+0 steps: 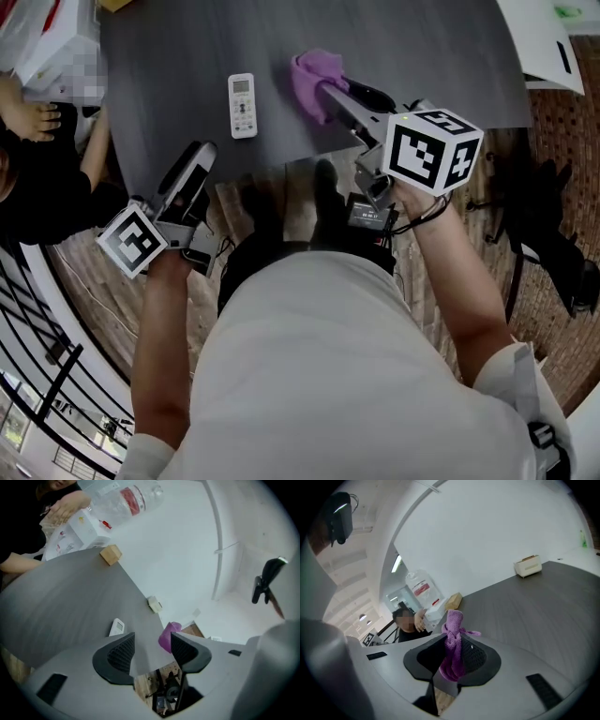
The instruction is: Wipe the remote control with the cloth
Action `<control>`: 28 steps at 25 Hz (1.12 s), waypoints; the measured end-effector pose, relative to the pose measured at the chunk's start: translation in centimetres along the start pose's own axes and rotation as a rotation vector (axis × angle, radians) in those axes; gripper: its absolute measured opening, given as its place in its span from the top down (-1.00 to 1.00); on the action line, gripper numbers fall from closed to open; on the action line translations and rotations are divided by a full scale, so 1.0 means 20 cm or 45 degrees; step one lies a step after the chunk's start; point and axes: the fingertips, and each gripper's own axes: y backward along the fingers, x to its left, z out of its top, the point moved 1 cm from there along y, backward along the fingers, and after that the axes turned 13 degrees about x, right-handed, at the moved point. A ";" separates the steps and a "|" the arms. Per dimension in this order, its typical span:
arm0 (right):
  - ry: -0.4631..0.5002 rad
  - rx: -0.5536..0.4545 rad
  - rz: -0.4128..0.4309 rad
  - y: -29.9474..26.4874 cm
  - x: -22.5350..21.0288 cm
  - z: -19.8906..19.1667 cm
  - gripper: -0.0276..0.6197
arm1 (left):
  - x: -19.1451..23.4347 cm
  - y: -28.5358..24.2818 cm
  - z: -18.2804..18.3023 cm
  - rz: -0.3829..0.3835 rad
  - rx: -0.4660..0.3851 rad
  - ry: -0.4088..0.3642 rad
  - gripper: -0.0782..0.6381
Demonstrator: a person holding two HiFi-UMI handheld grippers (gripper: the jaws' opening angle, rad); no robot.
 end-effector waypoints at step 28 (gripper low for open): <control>0.053 -0.281 0.027 0.21 0.46 0.18 0.66 | -0.32 0.41 -0.04 -0.358 -0.087 -0.116 0.13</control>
